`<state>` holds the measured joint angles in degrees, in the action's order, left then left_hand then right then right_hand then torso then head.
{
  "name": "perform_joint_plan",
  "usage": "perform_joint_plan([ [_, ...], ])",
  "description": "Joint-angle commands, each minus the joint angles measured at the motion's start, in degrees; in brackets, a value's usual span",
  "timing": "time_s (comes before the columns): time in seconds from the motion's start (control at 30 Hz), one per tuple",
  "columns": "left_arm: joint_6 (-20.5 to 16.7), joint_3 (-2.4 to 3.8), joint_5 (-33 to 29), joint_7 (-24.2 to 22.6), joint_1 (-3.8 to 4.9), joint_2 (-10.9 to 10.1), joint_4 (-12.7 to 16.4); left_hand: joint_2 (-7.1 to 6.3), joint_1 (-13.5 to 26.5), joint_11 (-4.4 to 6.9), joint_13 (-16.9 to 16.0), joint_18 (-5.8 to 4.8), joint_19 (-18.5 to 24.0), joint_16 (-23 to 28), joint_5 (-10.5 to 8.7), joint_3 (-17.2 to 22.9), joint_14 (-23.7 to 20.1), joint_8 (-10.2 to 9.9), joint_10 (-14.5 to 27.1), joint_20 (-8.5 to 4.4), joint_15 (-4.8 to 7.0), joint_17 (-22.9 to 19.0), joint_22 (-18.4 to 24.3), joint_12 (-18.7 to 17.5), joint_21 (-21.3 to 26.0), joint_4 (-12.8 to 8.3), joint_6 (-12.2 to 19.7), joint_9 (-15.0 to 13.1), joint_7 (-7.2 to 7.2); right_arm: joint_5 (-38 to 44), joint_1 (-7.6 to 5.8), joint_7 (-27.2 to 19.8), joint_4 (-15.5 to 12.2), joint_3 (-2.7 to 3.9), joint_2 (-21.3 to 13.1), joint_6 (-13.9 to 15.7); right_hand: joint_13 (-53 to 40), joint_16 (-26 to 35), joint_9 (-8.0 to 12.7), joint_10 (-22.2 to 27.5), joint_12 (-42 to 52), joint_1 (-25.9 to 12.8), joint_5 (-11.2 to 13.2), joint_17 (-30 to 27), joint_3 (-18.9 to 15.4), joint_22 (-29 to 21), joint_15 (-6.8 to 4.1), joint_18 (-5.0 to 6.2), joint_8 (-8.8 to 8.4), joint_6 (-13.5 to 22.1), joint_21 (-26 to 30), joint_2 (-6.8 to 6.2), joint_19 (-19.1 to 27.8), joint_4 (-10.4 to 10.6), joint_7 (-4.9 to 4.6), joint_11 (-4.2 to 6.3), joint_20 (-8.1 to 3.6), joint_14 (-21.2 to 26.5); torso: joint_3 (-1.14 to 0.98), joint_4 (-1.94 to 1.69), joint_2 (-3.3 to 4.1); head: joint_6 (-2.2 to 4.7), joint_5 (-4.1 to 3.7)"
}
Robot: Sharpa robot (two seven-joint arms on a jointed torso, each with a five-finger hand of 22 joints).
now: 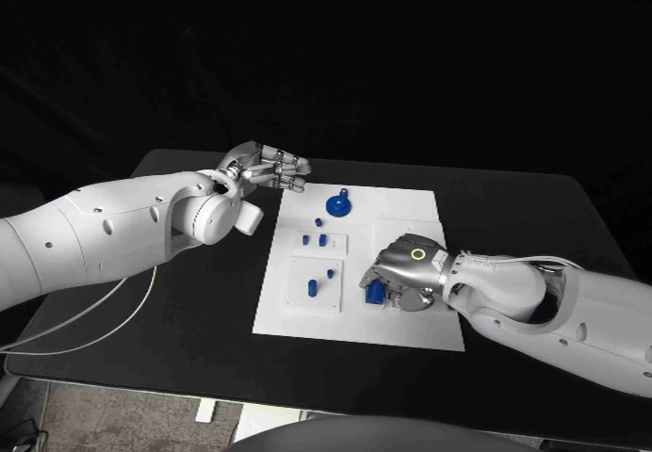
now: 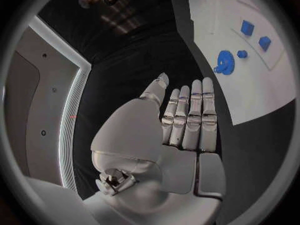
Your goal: Assemble the parts on the task board
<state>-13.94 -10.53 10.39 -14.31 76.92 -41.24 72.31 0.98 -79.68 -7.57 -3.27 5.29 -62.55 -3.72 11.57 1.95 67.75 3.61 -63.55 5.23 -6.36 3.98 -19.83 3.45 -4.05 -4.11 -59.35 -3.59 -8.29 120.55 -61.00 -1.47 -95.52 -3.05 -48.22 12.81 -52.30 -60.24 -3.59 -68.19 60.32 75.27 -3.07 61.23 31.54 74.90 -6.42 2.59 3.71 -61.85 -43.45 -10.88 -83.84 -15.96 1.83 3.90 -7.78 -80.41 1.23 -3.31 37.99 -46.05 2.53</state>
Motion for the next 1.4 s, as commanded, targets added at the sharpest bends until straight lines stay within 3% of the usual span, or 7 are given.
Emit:
perform_joint_plan([
  [0.03,1.0,0.05,-0.13,-0.23,0.0,0.09,0.11,0.04,-0.54,-0.03,-0.02,0.14,-0.45,0.23,-0.14,0.05,-0.17,0.05,0.26,0.14,-0.06,0.08,0.05,-0.01,-0.35,0.35,0.5,0.0,-0.03,0.06,0.05,-0.12,-0.17,-0.03,0.07,-0.42,0.0,0.28,0.0,-0.2,-0.23,0.65,0.33,0.0,-0.17,4.6,-0.43,-0.28,-0.15,0.36,0.34,0.11,0.06,-0.01,0.04,0.33,-0.36,0.17,0.02,-0.01,0.01,-0.03,0.05],
  [0.33,1.05,0.05,-0.11,-0.2,0.0,0.16,0.04,0.05,-0.58,-0.03,-0.02,0.14,-0.45,0.23,-0.16,0.05,-0.19,0.06,0.27,0.14,-0.06,0.08,0.1,-0.01,-0.35,0.34,0.61,-0.01,-0.06,0.39,0.05,0.41,-0.53,-0.04,-0.09,1.72,0.01,0.29,-0.01,-0.72,-0.46,1.18,0.33,0.04,0.26,4.69,-0.69,-0.28,-0.13,3.85,0.07,-0.86,-0.21,0.44,1.51,0.65,-0.6,0.09,0.02,-0.02,-0.01,-0.09,0.17],
  [0.73,1.08,0.04,-0.11,-0.15,0.0,0.08,-0.07,0.01,-0.66,-0.02,-0.02,0.14,-0.45,0.23,-0.17,0.05,-0.19,0.07,0.26,0.13,-0.06,0.08,0.19,-0.01,-0.37,0.26,0.64,-0.01,-0.06,1.79,0.05,1.51,-1.21,-0.04,-0.43,2.81,-0.28,0.14,-0.02,-1.26,-0.43,1.39,0.33,0.19,1.29,4.8,-0.62,-0.44,-0.11,3.74,-0.36,-1.57,-0.43,0.88,1.77,0.69,-0.56,-0.11,-0.03,0.03,0.01,-0.02,0.22],
  [1.23,1.11,0.04,-0.11,-0.09,0.0,0.26,-0.06,0.01,-0.66,-0.02,-0.02,0.14,-0.45,0.23,-0.17,0.05,-0.19,0.07,0.26,0.13,-0.06,0.08,0.19,-0.01,-0.37,0.26,0.64,-0.01,-0.06,2.99,0.03,3.51,-1.77,-0.03,-1.59,2.33,-0.53,0.0,-0.03,-1.37,-0.34,1.07,0.33,0.31,1.67,4.8,-0.64,-0.49,-0.1,3.1,-0.38,-1.59,-0.44,0.69,1.38,0.63,-0.6,-0.16,0.0,-0.01,0.03,0.28,-0.19],
  [1.4,1.09,0.04,-0.1,-0.07,0.0,0.24,-0.05,0.01,-0.66,-0.02,-0.02,0.14,-0.45,0.23,-0.17,0.05,-0.19,0.07,0.26,0.13,-0.06,0.08,0.19,-0.01,-0.37,0.26,0.64,-0.01,-0.06,0.31,0.03,3.84,-2.51,0.0,-2.67,4.55,-0.37,-0.09,-0.02,-1.44,-0.47,0.46,0.32,0.37,2.04,4.85,-0.67,-0.45,-0.12,2.61,-0.76,-1.54,-0.65,0.5,0.05,0.55,-0.65,-0.35,0.0,0.04,0.02,0.36,-0.26],
])
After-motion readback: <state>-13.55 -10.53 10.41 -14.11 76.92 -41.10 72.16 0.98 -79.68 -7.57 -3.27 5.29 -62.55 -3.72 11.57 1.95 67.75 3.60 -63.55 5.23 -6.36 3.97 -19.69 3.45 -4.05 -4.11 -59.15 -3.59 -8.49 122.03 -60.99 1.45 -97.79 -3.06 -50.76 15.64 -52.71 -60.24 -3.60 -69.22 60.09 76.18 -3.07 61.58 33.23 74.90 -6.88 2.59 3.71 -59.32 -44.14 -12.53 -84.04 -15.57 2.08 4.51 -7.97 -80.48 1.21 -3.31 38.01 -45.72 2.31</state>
